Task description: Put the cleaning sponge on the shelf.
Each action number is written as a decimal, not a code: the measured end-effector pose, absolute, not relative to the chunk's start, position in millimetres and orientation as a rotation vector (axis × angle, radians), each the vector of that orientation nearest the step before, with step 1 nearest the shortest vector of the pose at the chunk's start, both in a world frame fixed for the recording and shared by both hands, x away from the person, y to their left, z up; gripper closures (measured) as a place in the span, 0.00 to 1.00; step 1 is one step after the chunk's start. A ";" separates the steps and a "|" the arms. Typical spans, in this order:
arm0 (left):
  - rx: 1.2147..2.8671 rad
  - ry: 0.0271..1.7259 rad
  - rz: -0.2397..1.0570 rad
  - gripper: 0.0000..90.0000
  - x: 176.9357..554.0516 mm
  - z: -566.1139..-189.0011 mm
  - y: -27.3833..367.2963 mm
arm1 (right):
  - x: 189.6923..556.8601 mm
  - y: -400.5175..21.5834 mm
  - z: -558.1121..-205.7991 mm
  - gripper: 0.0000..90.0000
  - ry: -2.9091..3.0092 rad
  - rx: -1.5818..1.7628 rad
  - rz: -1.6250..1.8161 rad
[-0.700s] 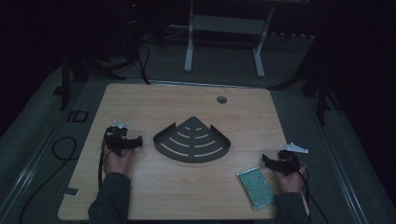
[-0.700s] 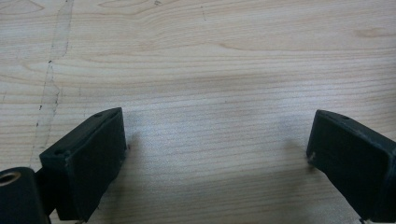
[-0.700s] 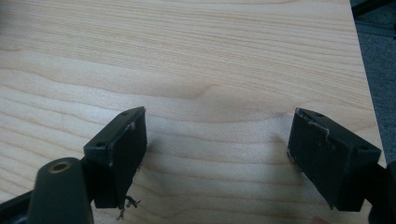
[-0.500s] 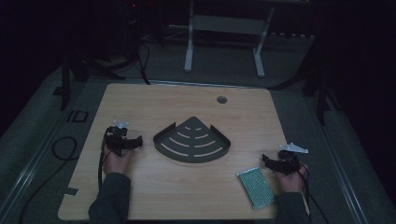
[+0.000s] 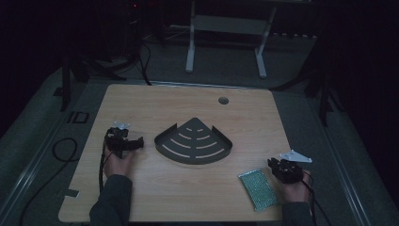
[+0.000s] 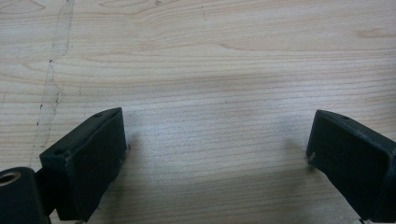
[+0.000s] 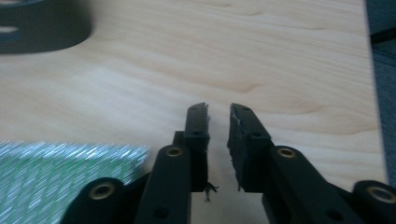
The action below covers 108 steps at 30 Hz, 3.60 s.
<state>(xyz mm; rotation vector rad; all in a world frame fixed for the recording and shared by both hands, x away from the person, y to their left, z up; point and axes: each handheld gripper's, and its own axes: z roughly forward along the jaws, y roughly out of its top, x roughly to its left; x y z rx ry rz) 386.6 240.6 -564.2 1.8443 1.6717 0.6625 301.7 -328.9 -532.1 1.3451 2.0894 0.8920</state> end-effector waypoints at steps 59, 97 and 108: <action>1.844 1.673 0.663 0.06 386.2 -564.1 240.4 | 295.3 -295.3 -519.1 0.86 2.378 1.083 0.826; 1.844 1.673 0.663 0.06 386.2 -564.1 240.4 | 356.1 -310.6 -503.5 0.87 2.634 1.293 0.630; 1.844 1.672 0.663 0.06 386.2 -564.1 240.4 | 366.3 -309.3 -505.9 0.85 2.731 1.329 0.562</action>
